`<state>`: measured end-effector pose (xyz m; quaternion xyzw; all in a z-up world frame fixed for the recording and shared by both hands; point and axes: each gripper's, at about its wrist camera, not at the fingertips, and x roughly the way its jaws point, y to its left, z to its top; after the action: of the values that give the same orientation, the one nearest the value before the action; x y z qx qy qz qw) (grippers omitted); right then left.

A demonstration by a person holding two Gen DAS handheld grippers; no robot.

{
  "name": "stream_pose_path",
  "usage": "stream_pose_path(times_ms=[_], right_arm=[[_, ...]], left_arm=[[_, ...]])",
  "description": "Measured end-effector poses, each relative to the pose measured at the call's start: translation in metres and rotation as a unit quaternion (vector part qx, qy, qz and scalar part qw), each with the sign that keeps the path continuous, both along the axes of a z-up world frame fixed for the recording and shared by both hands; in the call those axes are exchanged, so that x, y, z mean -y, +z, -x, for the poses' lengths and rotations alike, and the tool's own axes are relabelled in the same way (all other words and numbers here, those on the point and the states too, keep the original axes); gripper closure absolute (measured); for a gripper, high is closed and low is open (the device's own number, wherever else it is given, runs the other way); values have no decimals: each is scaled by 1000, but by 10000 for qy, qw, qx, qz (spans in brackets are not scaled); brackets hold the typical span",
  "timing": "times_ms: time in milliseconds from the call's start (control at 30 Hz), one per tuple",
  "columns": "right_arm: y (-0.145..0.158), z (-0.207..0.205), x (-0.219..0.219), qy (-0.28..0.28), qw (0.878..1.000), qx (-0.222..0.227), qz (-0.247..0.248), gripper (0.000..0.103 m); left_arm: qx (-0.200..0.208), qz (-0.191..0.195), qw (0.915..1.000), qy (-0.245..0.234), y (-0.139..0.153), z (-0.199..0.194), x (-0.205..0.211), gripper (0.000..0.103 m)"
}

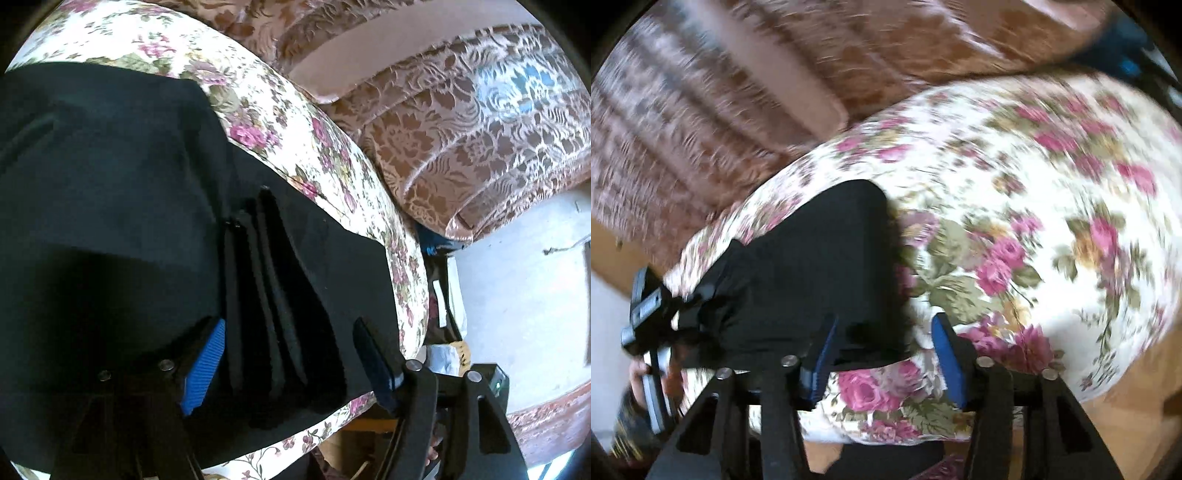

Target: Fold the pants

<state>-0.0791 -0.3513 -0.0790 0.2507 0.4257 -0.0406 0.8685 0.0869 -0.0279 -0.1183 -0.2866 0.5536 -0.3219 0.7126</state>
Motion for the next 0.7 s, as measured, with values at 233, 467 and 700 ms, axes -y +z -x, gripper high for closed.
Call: stream_pose_path(times_ms=[233,467,700], right_arm=[[-13,-27,-15,-5,10000,66,-14,62],[-24,-33,-35,302,9965,-264,739,59],[11,-36,-71,279,9754,-58,2187,58]], left_arm=[[841,-239,9961,-110,25,15,-2,89],[948,-1402,9854,-161,0,14,0,88],[1171,-1534,9811,102,16,24,-11,71]])
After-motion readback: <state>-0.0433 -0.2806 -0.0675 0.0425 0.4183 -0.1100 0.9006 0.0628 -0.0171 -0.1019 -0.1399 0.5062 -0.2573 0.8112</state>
